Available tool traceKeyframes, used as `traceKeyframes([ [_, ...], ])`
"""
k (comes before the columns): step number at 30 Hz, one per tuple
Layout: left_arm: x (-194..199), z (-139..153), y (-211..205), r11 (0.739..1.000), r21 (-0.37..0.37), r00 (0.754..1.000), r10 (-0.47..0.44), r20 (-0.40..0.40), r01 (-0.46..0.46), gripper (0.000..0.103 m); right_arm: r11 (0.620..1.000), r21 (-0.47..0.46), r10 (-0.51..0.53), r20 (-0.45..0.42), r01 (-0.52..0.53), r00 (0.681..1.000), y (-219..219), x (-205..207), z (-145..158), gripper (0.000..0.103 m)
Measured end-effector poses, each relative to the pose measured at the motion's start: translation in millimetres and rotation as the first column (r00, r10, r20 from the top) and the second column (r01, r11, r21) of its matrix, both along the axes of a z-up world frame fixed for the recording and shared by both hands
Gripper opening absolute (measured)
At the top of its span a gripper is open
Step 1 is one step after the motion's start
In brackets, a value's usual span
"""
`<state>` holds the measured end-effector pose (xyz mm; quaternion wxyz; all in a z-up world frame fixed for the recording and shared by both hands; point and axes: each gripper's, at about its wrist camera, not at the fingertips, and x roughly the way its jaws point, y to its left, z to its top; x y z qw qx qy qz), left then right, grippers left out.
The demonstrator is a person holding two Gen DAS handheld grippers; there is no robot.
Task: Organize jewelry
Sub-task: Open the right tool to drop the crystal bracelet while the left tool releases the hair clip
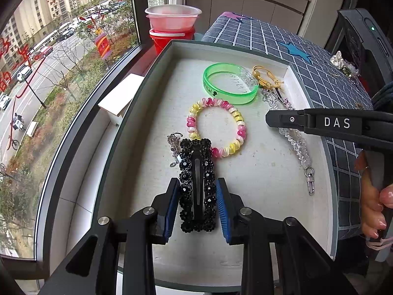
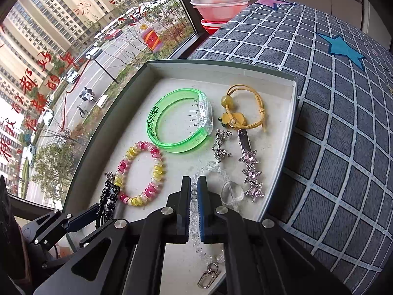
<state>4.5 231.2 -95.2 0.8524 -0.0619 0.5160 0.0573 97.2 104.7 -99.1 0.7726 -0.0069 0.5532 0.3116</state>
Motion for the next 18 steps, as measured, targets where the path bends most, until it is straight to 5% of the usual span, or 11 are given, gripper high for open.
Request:
traceKeyframes([
  [7,1,3,-4,1.000,0.015,1.000,0.008,0.000,-0.008,0.038,1.000,0.014,0.005,-0.016,-0.005,1.000,1,2,0,0.010],
  [10,1,6,-5,1.000,0.025,1.000,0.009,0.007,-0.009,0.038,0.999,0.036,0.000,-0.020,0.001,1.000,-2,4,1,0.023],
  [12,1,8,-6,0.999,0.035,1.000,0.010,0.013,-0.011,0.038,0.998,0.056,-0.002,-0.017,0.003,1.000,-5,4,5,0.046],
  [14,1,10,-7,0.999,0.041,1.000,0.013,0.018,-0.014,0.038,0.997,0.076,-0.002,-0.007,0.003,1.000,-7,2,11,0.055],
  [18,1,12,-8,0.998,0.053,1.000,0.022,0.020,-0.023,0.038,0.995,0.098,-0.005,0.013,0.004,1.000,-12,-1,23,0.062],
])
